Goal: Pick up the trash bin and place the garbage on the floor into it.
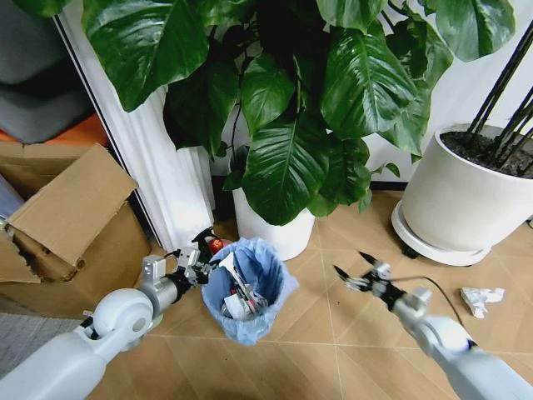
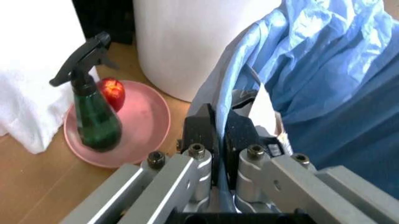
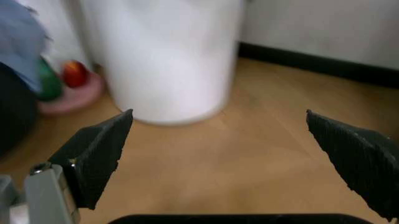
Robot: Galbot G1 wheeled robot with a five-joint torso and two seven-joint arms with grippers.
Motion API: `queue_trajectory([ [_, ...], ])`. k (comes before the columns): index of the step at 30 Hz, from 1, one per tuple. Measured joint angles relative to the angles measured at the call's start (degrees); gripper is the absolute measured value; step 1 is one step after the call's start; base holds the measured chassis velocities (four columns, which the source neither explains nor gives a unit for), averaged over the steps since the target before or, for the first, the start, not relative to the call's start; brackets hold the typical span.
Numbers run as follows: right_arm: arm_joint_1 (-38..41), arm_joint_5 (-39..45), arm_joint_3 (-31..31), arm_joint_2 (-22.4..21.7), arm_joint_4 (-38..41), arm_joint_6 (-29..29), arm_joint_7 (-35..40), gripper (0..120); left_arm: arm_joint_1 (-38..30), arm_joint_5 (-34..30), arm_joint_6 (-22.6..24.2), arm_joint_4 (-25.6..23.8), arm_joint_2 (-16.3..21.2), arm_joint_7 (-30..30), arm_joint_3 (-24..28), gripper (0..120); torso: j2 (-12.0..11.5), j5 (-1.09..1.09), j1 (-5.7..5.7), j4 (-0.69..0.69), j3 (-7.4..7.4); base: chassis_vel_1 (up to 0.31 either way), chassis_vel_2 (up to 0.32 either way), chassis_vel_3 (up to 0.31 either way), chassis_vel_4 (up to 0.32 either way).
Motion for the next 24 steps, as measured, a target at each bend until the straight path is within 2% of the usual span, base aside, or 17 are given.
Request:
queue_trajectory([
  [2, -5.1, -2.2, 5.2, 1.3, 1.4, 0.3, 1.0, 100, 1.5, 0.3, 0.0, -0.4, 0.1, -0.6, -1.0, 0, 0.0, 0.01, -0.01, 0.0, -0.01, 0.0, 0.0, 0.0, 0.0],
  [3, -5.1, -2.2, 5.2, 1.3, 1.4, 0.3, 1.0, 100, 1.5, 0.3, 0.0, -0.4, 0.1, -0.6, -1.0, 0, 0.0, 0.01, -0.01, 0.0, -0.01, 0.0, 0.0, 0.0, 0.0],
  [6, -11.3, -5.6, 11.6, 4.2, 2.3, 2.0, 1.0, 100, 3.8, 0.7, -0.1, -0.7, 0.7, -1.0, -2.2, 0, 0.0, 0.02, 0.0, 0.03, 0.0, 0.0, 0.0, 0.0, 0.0],
  [7, -11.3, -5.6, 11.6, 4.2, 2.3, 2.0, 1.0, 100, 3.8, 0.7, -0.1, -0.7, 0.7, -1.0, -2.2, 0, 0.0, 0.02, 0.0, 0.03, 0.0, 0.0, 0.0, 0.0, 0.0],
  [10, -16.6, -6.1, 17.2, 8.8, 2.8, 4.4, -1.9, 100, 4.3, 1.0, -0.2, -0.9, 0.6, -1.4, -2.1, 0, 0.0, -0.01, -0.01, -0.01, 0.0, 0.0, 0.0, 0.0, 0.0],
  [11, -16.6, -6.1, 17.2, 8.8, 2.8, 4.4, -1.9, 100, 4.3, 1.0, -0.2, -0.9, 0.6, -1.4, -2.1, 0, 0.0, -0.01, -0.01, -0.01, 0.0, 0.0, 0.0, 0.0, 0.0],
  [14, -16.0, -5.9, 18.0, 12.3, 1.9, 5.4, -2.7, 100, 4.4, 1.2, -0.2, -0.9, 0.4, -1.4, -1.7, 0, 0.0, 0.01, 0.0, 0.0, 0.0, 0.0, 0.0, 0.0, 0.0],
  [19, -15.2, -6.0, 18.2, 14.9, 1.6, 5.4, -3.0, 100, 4.1, 1.1, -0.2, -1.1, 0.4, -1.5, -1.8, 0, 0.0, -0.01, 0.0, 0.04, 0.0, 0.0, 0.0, 0.0, 0.0],
  [24, -15.5, -6.1, 18.5, 17.0, 1.2, 5.6, -3.5, 100, 4.3, 1.1, -0.4, -1.2, 0.8, -1.2, -2.0, 0, 0.0, 0.0, 0.0, 0.02, 0.01, -0.01, -0.007, 0.003, 0.012],
])
